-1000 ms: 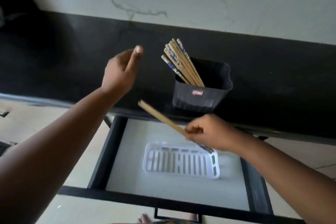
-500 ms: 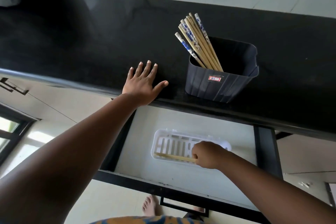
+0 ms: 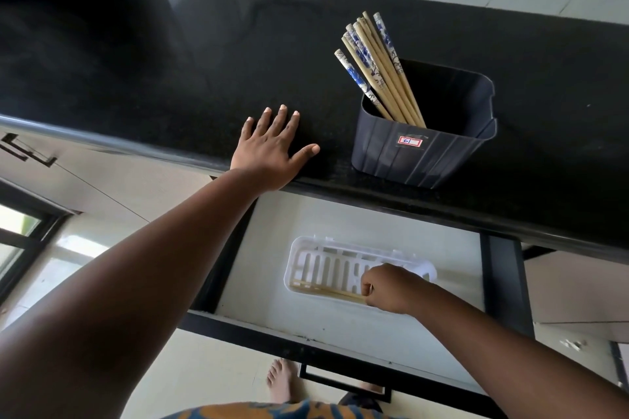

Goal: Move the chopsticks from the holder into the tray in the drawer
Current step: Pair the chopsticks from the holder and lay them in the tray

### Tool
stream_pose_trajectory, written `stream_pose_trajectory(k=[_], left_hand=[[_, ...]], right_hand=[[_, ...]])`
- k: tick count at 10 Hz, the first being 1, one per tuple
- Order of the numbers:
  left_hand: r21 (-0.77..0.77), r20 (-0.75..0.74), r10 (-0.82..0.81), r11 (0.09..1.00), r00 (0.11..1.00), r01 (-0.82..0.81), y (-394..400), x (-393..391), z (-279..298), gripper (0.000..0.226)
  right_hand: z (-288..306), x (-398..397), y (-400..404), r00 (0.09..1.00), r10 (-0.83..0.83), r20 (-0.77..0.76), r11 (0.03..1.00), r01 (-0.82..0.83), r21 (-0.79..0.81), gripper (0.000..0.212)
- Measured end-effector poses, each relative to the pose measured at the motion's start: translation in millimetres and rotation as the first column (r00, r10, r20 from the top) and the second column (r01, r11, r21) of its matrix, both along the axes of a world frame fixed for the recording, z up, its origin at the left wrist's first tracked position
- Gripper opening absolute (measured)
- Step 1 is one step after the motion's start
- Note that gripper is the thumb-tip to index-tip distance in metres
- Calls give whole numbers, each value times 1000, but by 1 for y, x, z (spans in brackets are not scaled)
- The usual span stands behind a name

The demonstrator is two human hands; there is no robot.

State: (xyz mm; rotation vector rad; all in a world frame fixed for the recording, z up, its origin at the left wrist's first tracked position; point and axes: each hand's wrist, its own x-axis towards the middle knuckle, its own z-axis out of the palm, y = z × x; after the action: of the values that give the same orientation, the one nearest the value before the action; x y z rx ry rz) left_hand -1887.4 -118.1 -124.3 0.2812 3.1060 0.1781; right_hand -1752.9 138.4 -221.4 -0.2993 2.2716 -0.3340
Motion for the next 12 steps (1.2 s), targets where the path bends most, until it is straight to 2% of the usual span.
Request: stream_pose_trajectory(k=[1,3,4,5,6,7,8,9,10,11,12], left_hand=[[3,1,1,1000,1000,-1,0,-1,1,84],[8,-4,-3,1000,1000,4,-1,-1,-1,86],[7,2,-7,1000,1000,7,-2,-2,-2,87],[8,10,-7,1000,1000,7,-2,-2,-2,88],[6,21,-5,1000,1000,5,-1,-2,-2,91],[-7,39,-1,1000,999,2,-1,-4,-2,92],[-5,71,5,1000,997,-4,-1,-6,-2,88],[-7,106,12,1000,994,-11,-1,-7,-1,86],[0,130,14,1000,991,-15,0,-9,-1,86],[-1,135,17,1000,991,-17,0,-9,0,85],[-3,143,14,1000,990,-14,0,-9,1,84]], right_hand=[[-2,2,2,999,-51,2,999,51,-15,12],[4,6,2,997,4,-81,999,-1,34,23],[31,2,0,998,-17,-55,998,20,53,26],[87,-16,-8,996,-88,-31,992,85,-90,20],[171,-35,-19,983,-153,-96,947,118,-299,5],[248,-51,-28,937,-320,-139,785,180,-593,6],[285,-74,-37,718,-581,-383,665,147,-733,5],[284,-95,-49,533,-550,-643,816,181,-549,19],[264,-104,-60,509,-451,-734,892,238,-384,37],[248,-109,-67,422,-367,-829,926,250,-283,27],[241,-111,-69,389,-325,-862,936,264,-234,21]])
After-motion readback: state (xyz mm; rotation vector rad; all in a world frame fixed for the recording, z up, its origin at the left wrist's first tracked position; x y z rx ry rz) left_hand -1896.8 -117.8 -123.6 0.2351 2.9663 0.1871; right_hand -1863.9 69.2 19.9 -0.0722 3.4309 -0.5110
